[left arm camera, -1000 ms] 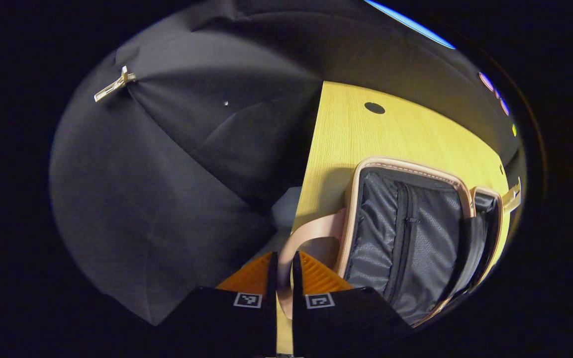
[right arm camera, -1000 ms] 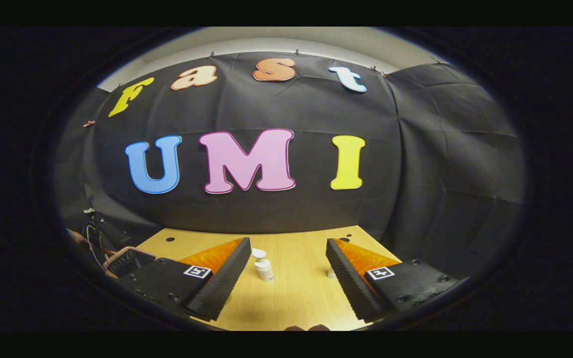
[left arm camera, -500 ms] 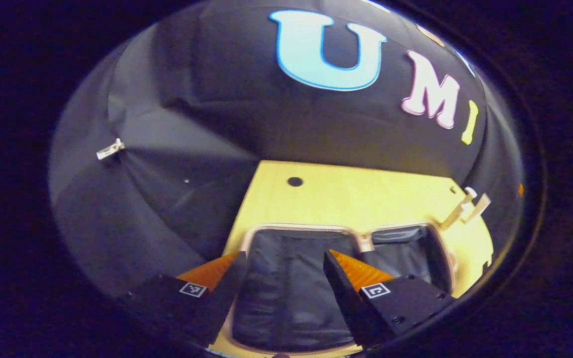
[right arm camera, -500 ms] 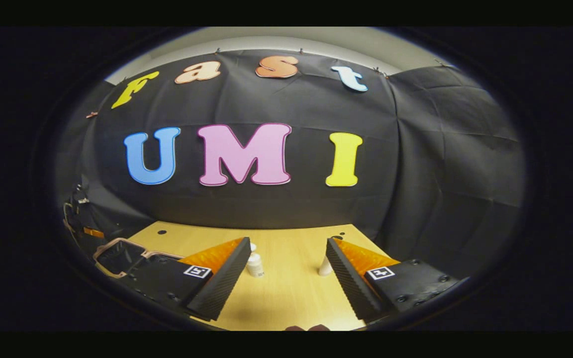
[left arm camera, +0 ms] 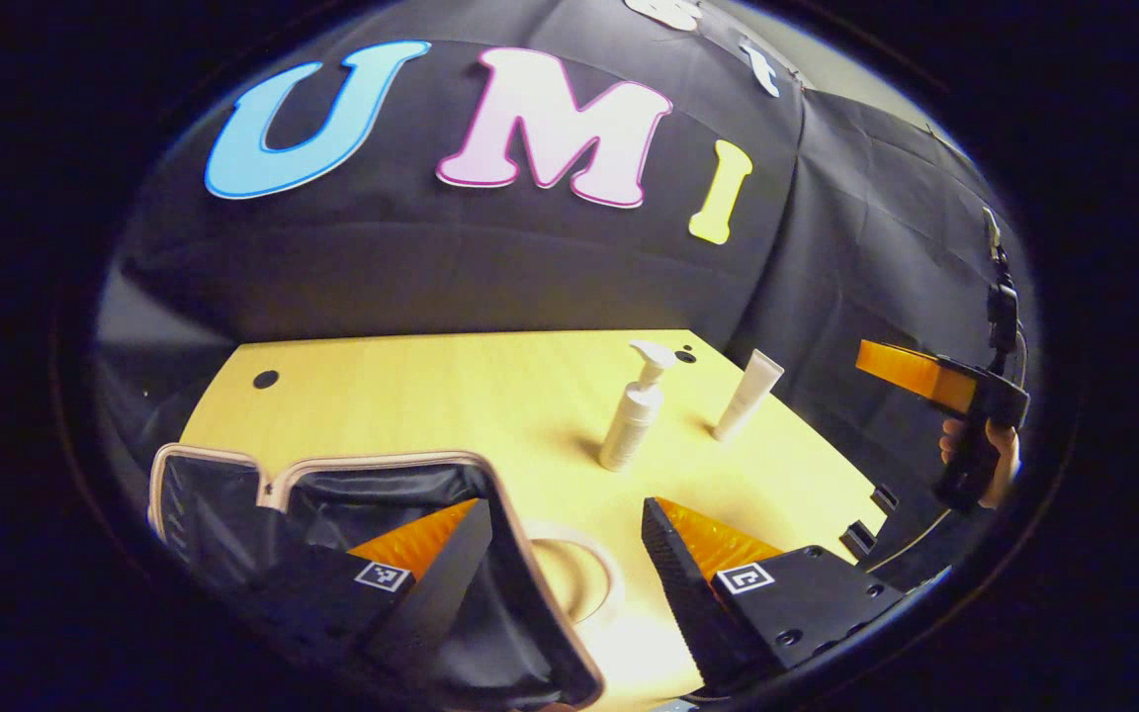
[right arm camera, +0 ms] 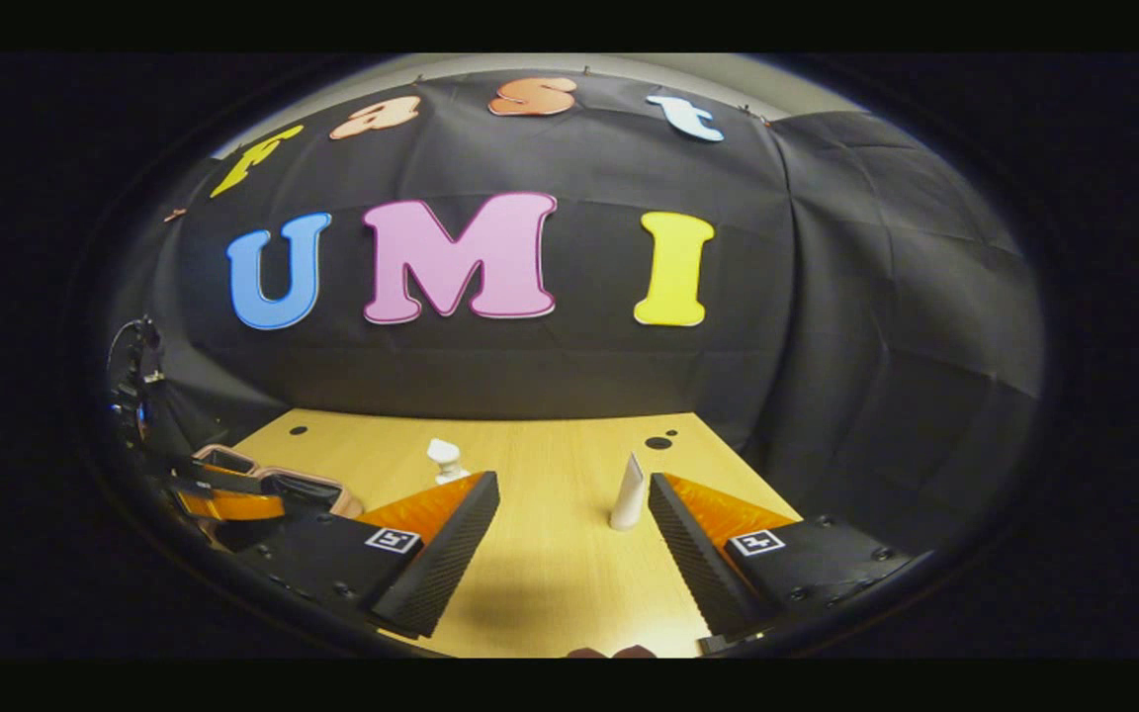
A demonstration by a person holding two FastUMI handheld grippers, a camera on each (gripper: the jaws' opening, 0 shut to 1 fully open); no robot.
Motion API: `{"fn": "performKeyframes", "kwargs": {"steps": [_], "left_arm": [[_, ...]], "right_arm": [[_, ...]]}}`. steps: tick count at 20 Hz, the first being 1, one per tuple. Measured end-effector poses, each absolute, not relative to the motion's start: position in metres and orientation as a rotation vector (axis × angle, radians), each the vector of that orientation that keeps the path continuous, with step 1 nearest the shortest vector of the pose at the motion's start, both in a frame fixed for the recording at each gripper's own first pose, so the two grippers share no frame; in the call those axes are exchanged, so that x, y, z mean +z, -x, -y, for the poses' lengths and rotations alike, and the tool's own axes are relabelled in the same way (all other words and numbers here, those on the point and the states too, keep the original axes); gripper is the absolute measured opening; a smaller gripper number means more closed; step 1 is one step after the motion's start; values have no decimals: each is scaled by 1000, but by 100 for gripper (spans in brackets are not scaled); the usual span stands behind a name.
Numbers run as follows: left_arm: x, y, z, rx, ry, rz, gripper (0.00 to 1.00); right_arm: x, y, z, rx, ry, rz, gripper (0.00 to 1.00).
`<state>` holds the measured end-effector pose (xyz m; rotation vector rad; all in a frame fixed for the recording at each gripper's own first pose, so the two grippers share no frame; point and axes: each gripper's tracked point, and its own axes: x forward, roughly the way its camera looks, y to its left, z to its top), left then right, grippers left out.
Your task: First open the suitcase, pack the skin care products into it, and then close the suitcase.
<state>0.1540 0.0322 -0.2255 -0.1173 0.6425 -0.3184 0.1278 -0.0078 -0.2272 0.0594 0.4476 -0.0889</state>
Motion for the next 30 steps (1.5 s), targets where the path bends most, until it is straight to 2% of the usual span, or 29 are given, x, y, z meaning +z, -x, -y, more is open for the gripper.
{"fn": "performKeyframes", "kwargs": {"steps": [2,6,12,15,19,20,21,22,23,24,30], "left_arm": [[-243,-172,15,-345,66,-642,96],[-281,-218,62,-333,58,-690,97],[-323,-276,81,-222,-24,-701,96],[-345,-300,81,-182,-115,-716,96],[-367,-322,88,-158,-99,-761,97],[-371,-324,94,-175,-76,-779,99],[-369,-327,90,-156,-72,-780,99],[-376,-328,96,-165,-34,-795,74],[-376,-323,97,-176,-9,-834,64],[-371,-316,97,-190,0,-859,59],[-317,-247,71,-303,11,-918,58]], "right_arm": [[-251,-141,20,-82,-83,-488,97],[-298,-174,41,-63,-83,-539,98],[-386,-207,61,-8,-58,-653,98],[-419,-230,72,-15,-72,-688,98],[-456,-242,74,-22,-107,-747,98],[-462,-238,73,-15,-112,-771,87],[-459,-239,78,-35,-94,-761,71],[-461,-240,77,-22,-89,-767,55],[-460,-238,72,4,-106,-787,39],[-456,-235,70,15,-122,-798,35],[-404,-209,61,42,-98,-756,35]]}}
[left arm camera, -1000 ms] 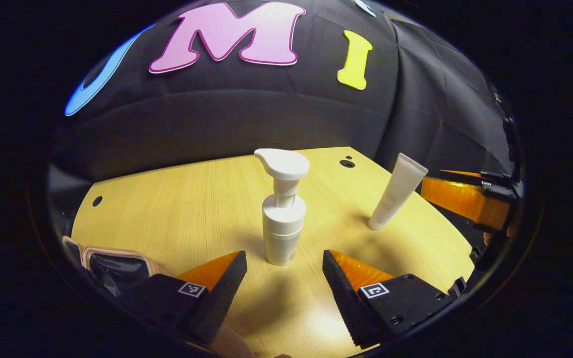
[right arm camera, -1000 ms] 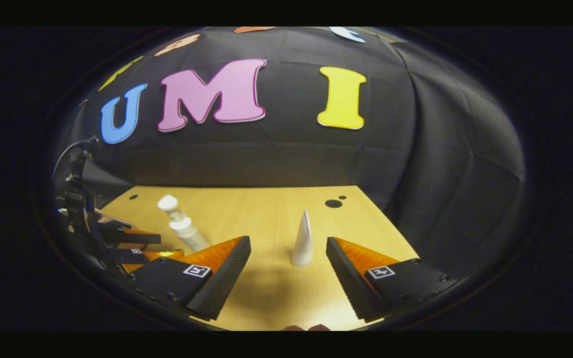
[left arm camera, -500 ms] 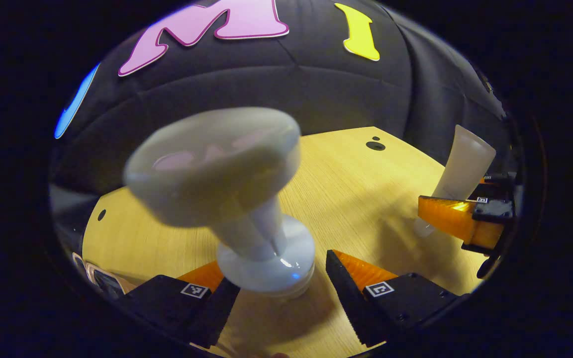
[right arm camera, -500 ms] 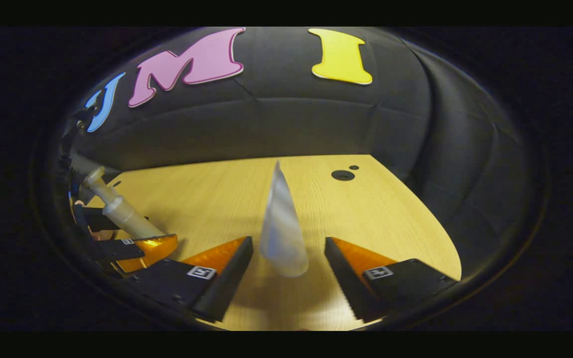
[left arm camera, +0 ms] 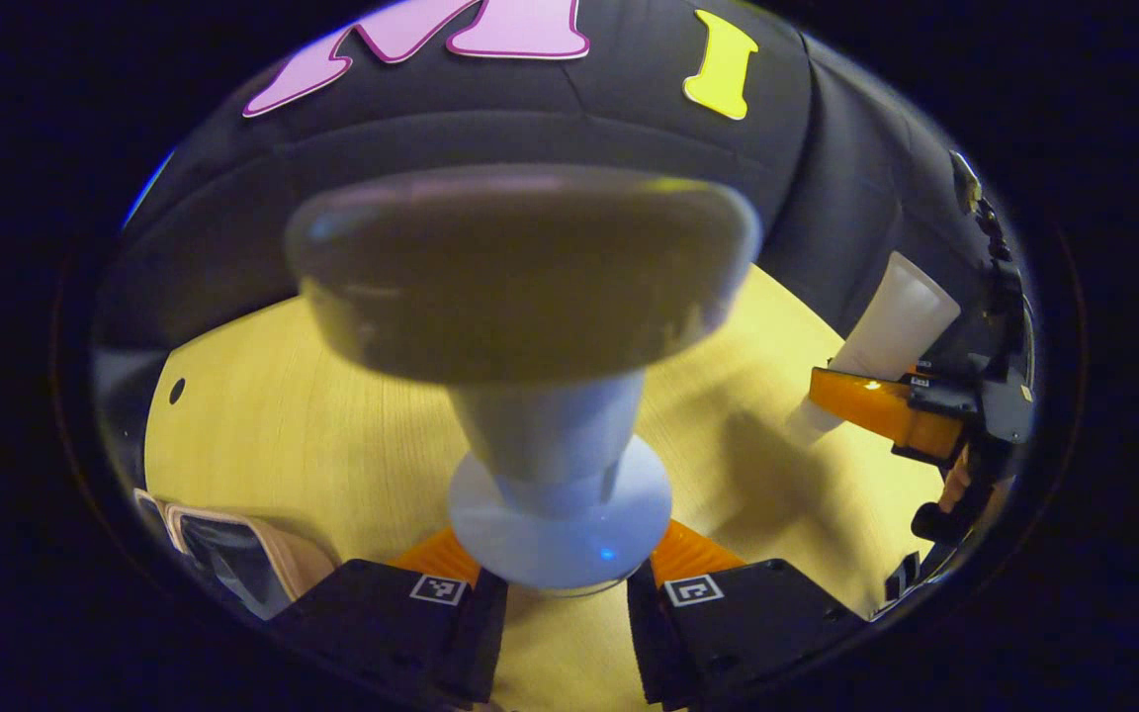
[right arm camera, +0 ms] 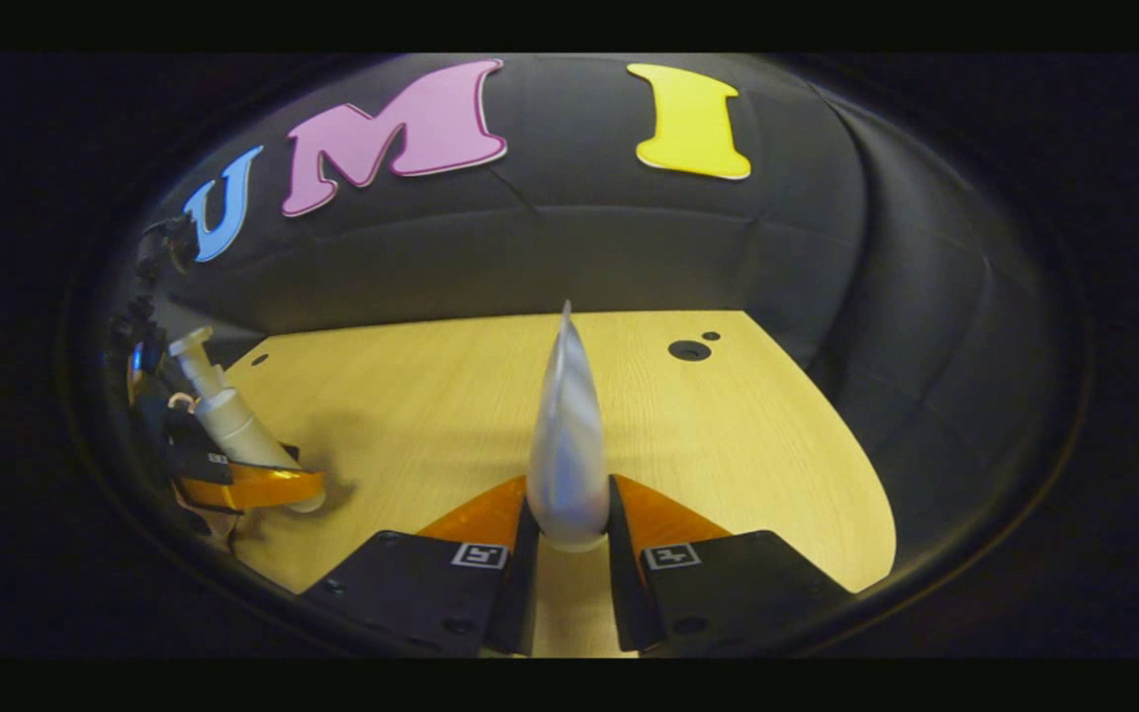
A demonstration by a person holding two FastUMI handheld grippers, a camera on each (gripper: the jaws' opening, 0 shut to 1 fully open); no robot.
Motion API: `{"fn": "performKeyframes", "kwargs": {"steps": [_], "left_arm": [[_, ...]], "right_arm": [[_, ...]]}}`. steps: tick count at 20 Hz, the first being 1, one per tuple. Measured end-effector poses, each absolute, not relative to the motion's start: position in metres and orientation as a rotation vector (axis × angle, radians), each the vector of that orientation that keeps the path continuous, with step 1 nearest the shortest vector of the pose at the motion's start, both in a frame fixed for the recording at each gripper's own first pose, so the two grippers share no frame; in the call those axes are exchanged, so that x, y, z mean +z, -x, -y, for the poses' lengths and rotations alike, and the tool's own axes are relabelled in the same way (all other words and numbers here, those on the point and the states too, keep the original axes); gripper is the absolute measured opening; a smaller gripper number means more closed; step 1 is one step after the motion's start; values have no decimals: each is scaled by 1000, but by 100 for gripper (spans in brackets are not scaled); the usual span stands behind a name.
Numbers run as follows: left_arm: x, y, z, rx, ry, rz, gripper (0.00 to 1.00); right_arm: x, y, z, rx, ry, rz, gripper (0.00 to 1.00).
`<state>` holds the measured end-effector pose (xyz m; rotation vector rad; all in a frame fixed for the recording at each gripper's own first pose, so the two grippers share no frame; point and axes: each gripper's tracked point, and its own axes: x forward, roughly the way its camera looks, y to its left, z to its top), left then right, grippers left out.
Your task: First open the suitcase, pack the skin care products into it, and then close the suitcase.
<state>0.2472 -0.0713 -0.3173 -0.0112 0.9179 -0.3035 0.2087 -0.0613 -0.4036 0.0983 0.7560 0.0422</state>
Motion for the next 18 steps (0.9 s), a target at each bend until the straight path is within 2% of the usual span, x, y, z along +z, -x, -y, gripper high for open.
{"fn": "performKeyframes", "kwargs": {"steps": [2,3,4,5,7,12,15,16,18], "left_arm": [[-300,-220,49,-307,-9,-941,54],[-291,-204,34,-298,-31,-958,58],[-281,-188,14,-273,-59,-978,58],[-274,-173,-11,-217,-94,-1011,58],[-266,-141,-65,-100,-112,-1092,58],[-279,-81,-159,82,-31,-1308,58],[-300,-39,-176,71,-15,-1467,58],[-306,-32,-182,77,-9,-1503,61],[-320,-27,-191,88,-3,-1569,58]], "right_arm": [[-383,-198,49,60,-87,-737,35],[-373,-193,42,70,-80,-726,35],[-361,-187,34,83,-74,-712,30],[-352,-181,25,94,-73,-701,35],[-336,-172,8,108,-79,-681,35],[-312,-154,-49,203,-56,-637,35],[-309,-139,-79,268,-47,-640,35],[-307,-137,-86,282,-43,-639,35],[-302,-131,-97,304,-38,-637,35]]}}
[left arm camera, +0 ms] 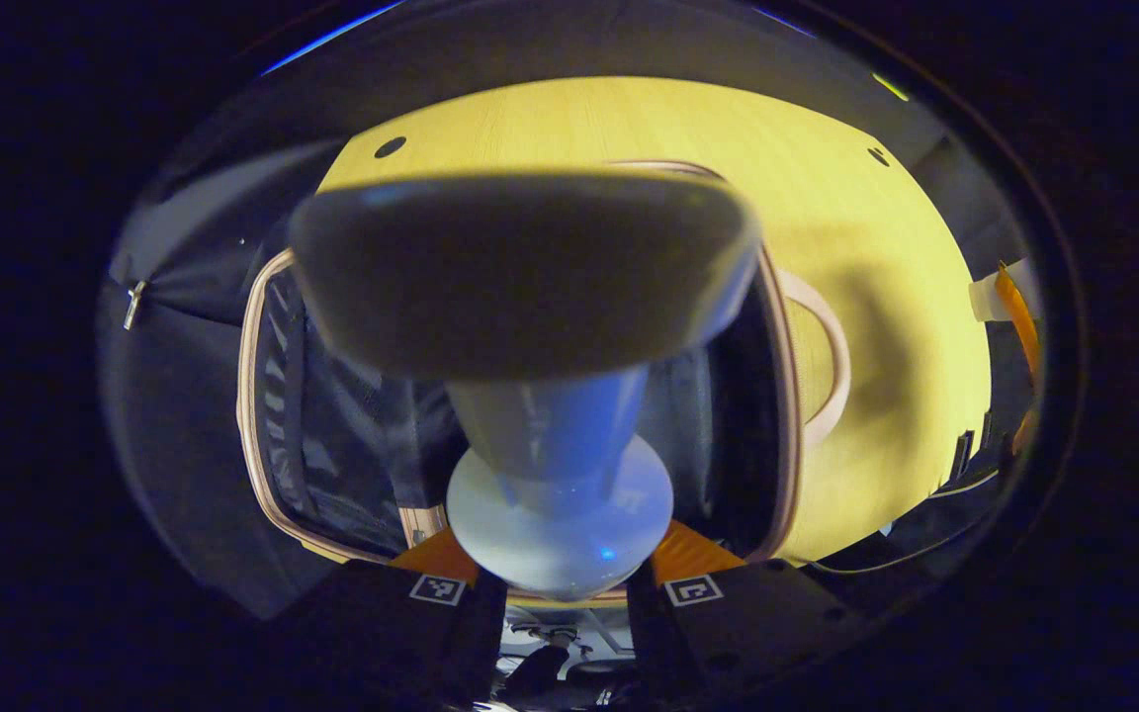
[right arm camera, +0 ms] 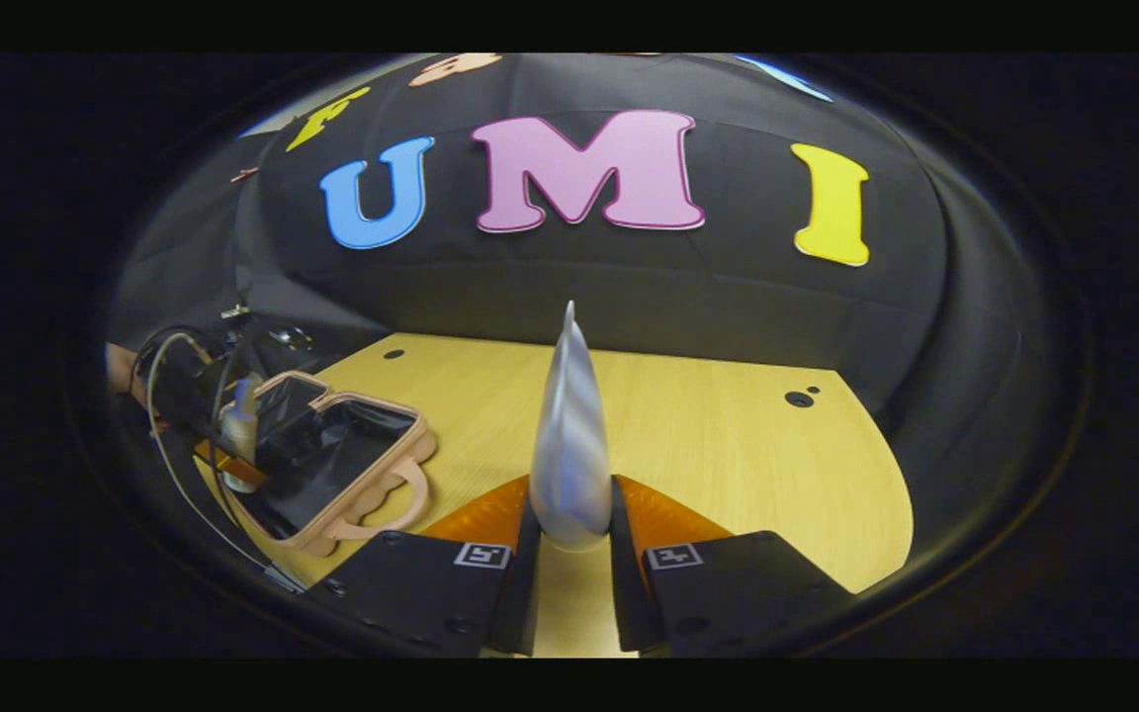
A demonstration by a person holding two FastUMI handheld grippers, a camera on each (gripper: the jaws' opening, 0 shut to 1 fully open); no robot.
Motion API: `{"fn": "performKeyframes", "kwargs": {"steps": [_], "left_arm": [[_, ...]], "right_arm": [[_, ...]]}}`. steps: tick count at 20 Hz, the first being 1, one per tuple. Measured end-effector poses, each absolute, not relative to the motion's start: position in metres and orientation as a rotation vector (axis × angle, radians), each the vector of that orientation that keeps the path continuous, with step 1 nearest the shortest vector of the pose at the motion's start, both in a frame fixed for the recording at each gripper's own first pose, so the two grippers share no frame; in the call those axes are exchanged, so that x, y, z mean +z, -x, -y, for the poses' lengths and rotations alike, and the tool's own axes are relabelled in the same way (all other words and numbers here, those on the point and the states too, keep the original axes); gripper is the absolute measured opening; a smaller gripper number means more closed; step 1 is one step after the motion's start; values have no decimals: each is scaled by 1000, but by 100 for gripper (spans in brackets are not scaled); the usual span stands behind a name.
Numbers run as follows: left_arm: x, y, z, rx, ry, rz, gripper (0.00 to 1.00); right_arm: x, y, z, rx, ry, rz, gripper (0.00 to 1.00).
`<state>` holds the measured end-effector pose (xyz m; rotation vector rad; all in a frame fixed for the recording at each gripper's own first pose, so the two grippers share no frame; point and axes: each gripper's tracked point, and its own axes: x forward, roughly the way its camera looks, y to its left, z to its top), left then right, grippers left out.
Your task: First open the suitcase, pack the skin care products into it, and then close the suitcase.
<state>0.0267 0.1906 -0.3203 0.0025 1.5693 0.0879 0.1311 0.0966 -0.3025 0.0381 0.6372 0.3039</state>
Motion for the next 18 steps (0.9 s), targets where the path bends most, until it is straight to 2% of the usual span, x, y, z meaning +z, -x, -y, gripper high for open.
{"fn": "performKeyframes", "kwargs": {"steps": [1,2,7,8,9,11,12,15,17,18], "left_arm": [[-326,-25,-195,107,5,-1593,61],[-334,-23,-197,101,9,-1620,58],[-376,-30,-207,136,8,-1697,59],[-386,-31,-207,139,25,-1708,55],[-395,-33,-208,137,40,-1715,59],[-405,-37,-206,119,53,-1711,63],[-406,-37,-205,117,58,-1715,60],[-402,-38,-209,101,47,-1689,60],[-397,-44,-217,95,29,-1645,64],[-393,-46,-218,81,27,-1617,70]], "right_arm": [[-300,-129,-101,313,-44,-637,35],[-298,-127,-105,318,-47,-636,35],[-282,-116,-112,319,-38,-627,35],[-280,-113,-111,316,-35,-625,35],[-277,-110,-111,315,-33,-624,35],[-273,-106,-111,309,-31,-626,35],[-272,-103,-111,303,-30,-629,35],[-272,-98,-114,288,-41,-645,35],[-271,-97,-121,291,-41,-655,35],[-271,-96,-126,296,-37,-659,35]]}}
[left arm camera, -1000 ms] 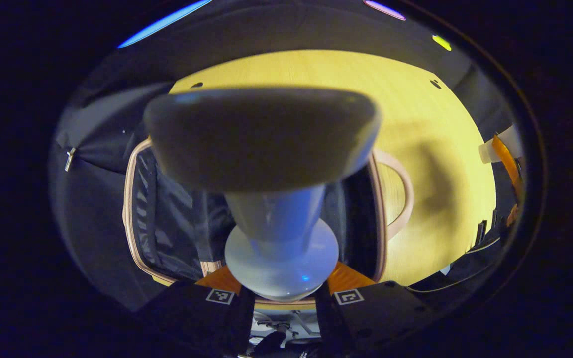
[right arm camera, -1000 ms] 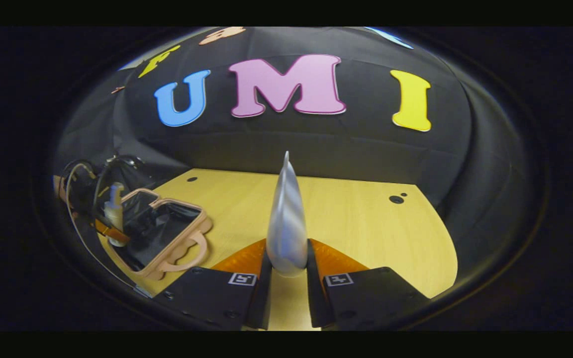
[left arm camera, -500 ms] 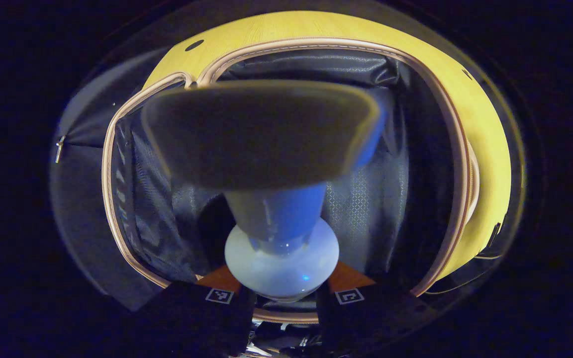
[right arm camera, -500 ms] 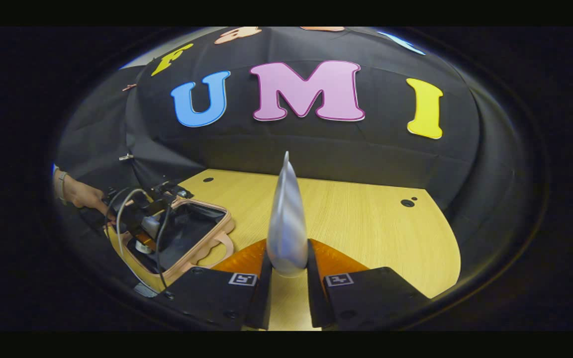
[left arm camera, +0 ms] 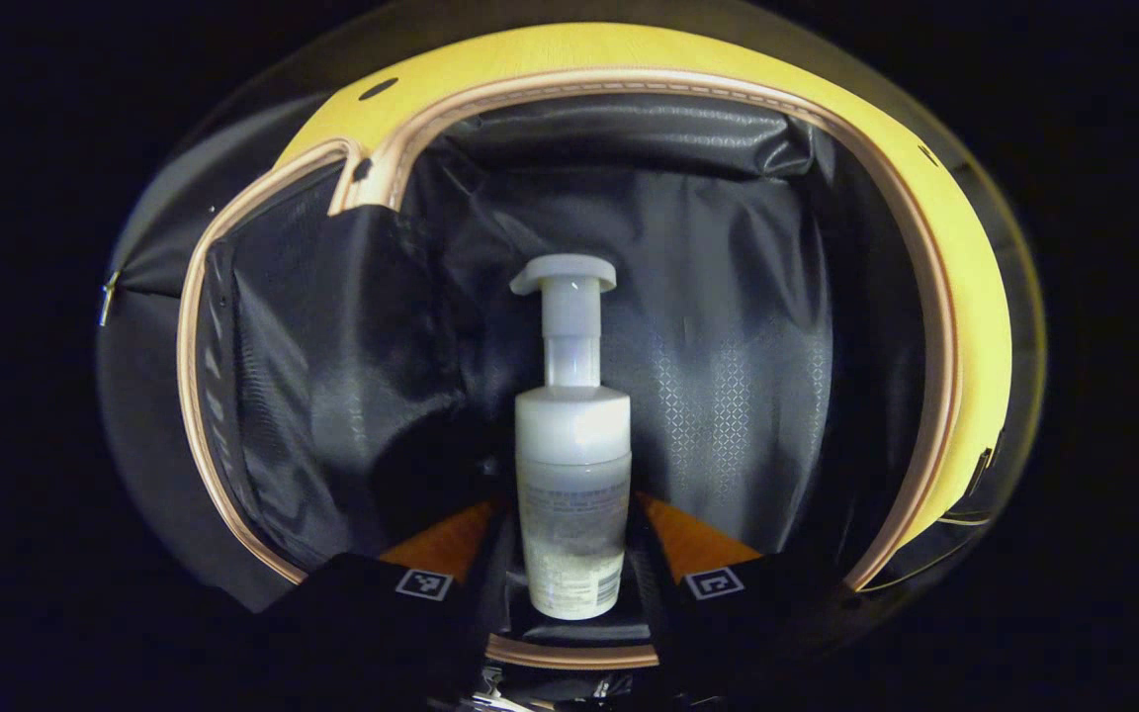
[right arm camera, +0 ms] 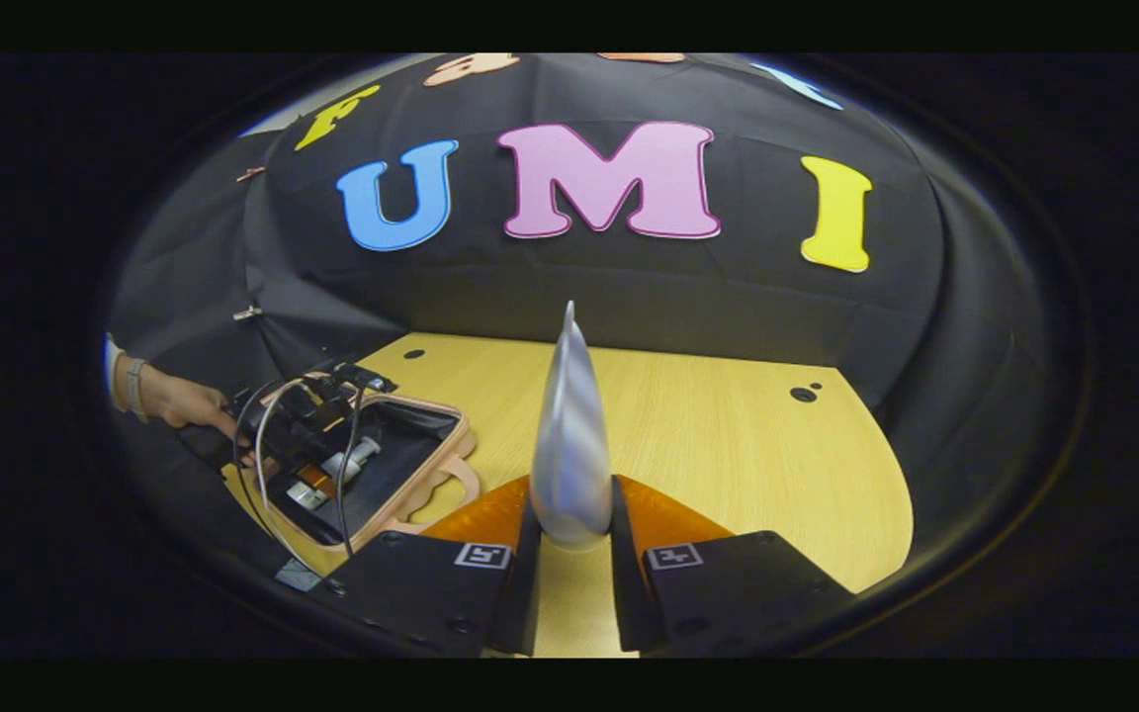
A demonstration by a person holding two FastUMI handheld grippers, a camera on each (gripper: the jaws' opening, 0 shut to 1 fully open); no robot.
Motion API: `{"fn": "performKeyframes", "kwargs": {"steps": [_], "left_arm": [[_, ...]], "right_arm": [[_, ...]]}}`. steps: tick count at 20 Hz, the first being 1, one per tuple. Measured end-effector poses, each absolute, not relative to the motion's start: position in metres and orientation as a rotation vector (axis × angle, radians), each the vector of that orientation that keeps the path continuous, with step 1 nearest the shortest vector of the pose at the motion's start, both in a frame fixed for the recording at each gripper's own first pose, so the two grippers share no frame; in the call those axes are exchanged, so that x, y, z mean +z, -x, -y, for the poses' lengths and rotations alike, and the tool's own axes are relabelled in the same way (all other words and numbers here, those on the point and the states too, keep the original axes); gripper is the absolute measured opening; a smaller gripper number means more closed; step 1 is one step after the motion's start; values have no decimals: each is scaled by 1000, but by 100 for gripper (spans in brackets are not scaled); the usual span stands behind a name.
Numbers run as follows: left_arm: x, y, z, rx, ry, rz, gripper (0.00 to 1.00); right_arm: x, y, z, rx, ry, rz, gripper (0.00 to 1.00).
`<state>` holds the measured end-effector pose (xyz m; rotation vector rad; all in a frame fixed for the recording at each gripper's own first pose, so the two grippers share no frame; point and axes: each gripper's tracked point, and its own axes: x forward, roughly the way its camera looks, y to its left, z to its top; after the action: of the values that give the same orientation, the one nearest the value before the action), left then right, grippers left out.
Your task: First open the suitcase, pack the skin care products into it, and then close the suitcase.
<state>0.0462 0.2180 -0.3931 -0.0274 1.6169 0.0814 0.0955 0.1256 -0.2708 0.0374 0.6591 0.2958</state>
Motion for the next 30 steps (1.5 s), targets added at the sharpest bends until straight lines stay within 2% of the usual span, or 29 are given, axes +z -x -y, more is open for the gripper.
{"fn": "performKeyframes", "kwargs": {"steps": [2,4,8,13,15,18,19,20,22,23,24,26,27,29,30], "left_arm": [[-374,-58,-211,24,59,-1507,81],[-346,-72,-209,-38,95,-1348,86],[-277,-66,-223,-89,361,-1098,88],[-256,-34,-320,46,520,-989,91],[-259,-10,-377,159,509,-984,91],[-265,21,-449,286,474,-995,92],[-266,27,-471,322,457,-998,92],[-266,30,-486,350,443,-998,92],[-266,34,-512,383,425,-999,92],[-271,34,-524,399,424,-1005,92],[-278,35,-532,423,434,-1024,92],[-287,35,-553,488,477,-1049,92],[-287,30,-556,491,501,-1038,92],[-292,27,-563,493,498,-1036,92],[-296,25,-570,495,475,-1044,92]], "right_arm": [[-269,-95,-140,322,-28,-669,35],[-265,-94,-163,365,-41,-686,35],[-274,-81,-255,526,-230,-830,35],[-316,-58,-359,673,-417,-1095,35],[-350,-43,-386,655,-440,-1256,35],[-411,-30,-400,529,-384,-1508,35],[-424,-25,-403,486,-360,-1569,31],[-434,-22,-400,446,-313,-1611,35],[-436,-15,-399,382,-294,-1684,35],[-440,-14,-398,326,-309,-1723,29],[-448,-16,-395,283,-294,-1739,36],[-454,-12,-392,235,-258,-1764,38],[-454,-12,-393,231,-256,-1763,33],[-444,-14,-392,235,-255,-1757,45],[-436,-23,-383,278,-168,-1662,45]]}}
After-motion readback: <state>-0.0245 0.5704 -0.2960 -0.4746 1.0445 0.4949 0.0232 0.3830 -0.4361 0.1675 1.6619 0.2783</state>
